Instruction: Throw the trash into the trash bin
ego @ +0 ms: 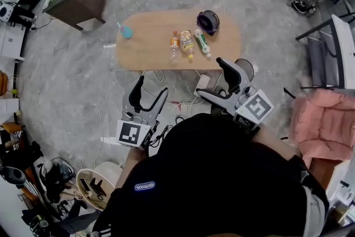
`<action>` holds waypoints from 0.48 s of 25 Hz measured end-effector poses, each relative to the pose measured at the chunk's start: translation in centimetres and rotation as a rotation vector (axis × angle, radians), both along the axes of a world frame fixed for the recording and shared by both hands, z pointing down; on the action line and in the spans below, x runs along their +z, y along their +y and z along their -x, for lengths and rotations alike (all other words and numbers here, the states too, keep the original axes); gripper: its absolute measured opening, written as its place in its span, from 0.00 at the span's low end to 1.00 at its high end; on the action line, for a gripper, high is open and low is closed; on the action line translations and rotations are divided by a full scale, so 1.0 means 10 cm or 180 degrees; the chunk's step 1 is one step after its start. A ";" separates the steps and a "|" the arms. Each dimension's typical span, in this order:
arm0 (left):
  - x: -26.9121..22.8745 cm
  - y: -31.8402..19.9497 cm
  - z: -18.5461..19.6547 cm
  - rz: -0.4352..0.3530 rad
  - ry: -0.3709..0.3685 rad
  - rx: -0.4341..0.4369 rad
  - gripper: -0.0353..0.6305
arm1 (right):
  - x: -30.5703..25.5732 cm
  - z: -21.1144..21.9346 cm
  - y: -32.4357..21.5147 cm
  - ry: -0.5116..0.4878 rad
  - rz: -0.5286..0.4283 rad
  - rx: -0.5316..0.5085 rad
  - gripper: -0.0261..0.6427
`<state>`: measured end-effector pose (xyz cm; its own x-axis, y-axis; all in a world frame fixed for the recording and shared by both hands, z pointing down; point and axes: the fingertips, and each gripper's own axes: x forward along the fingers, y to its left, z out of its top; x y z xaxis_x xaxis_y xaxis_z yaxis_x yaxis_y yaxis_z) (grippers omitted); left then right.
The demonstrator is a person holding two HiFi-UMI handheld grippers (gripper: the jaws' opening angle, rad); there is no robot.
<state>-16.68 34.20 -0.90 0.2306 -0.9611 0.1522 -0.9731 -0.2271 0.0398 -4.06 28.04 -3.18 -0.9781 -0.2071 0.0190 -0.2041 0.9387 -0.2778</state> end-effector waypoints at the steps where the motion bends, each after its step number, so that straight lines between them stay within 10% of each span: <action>1: 0.02 -0.10 -0.02 0.0028 -0.0022 -0.0033 0.53 | 0.02 -0.07 -0.11 0.0030 0.0021 0.0065 0.72; 12: 0.02 -1.26 -0.62 0.0152 -0.0281 -0.0414 0.53 | 0.16 -0.81 -1.44 -0.0072 0.0079 0.0313 0.72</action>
